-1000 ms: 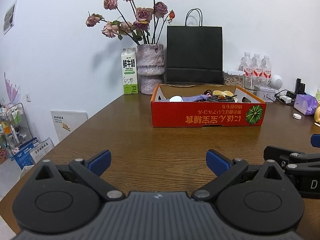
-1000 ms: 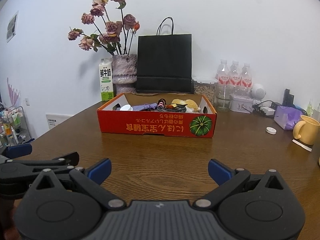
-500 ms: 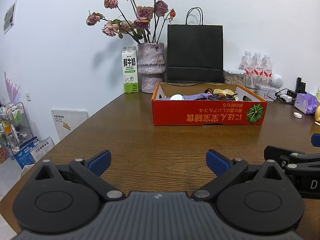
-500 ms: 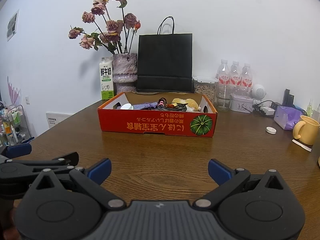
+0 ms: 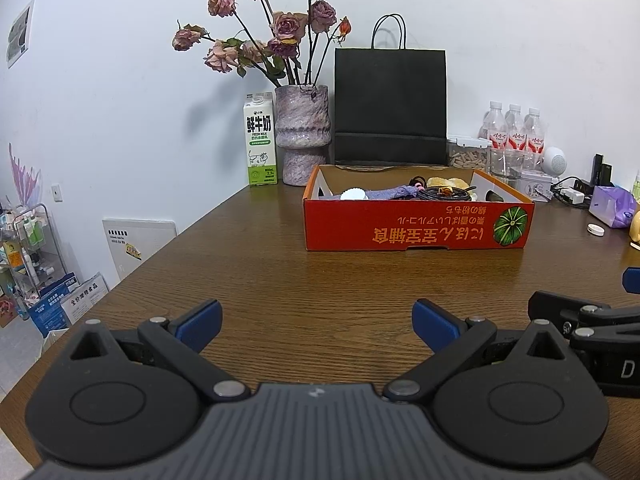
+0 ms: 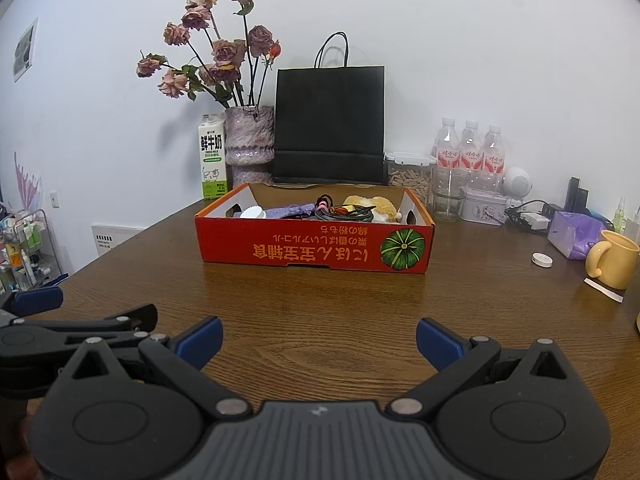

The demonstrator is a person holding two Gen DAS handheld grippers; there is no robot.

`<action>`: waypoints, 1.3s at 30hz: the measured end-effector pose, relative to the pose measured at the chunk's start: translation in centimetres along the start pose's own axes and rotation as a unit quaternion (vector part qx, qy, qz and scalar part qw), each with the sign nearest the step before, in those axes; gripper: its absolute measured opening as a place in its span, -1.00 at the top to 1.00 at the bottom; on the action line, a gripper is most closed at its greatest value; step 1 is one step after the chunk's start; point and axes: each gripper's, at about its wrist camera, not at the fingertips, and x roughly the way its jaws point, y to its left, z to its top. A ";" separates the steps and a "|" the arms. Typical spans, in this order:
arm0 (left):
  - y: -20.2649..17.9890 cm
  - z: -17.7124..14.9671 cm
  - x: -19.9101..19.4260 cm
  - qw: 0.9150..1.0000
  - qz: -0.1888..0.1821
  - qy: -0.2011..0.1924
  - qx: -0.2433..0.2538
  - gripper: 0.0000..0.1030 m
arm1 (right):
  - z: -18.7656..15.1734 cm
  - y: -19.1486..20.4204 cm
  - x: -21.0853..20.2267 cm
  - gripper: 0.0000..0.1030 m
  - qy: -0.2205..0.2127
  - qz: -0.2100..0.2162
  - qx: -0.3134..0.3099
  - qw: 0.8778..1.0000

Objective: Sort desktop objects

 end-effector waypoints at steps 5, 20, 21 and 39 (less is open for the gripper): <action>0.0 0.0 0.0 1.000 0.000 0.000 0.000 -1.00 | 0.0 0.0 0.0 -1.00 0.000 0.001 0.000 1.000; 0.0 0.0 0.0 1.000 0.000 -0.001 0.000 -1.00 | -0.1 0.0 -0.1 -1.00 -0.001 0.000 0.000 1.000; 0.0 0.0 0.0 1.000 0.000 -0.001 0.000 -1.00 | -0.1 0.0 -0.1 -1.00 -0.001 0.001 0.000 1.000; 0.1 0.2 -0.2 1.000 0.001 -0.004 0.002 -1.00 | 0.1 0.0 -0.2 -1.00 0.000 -0.001 0.000 1.000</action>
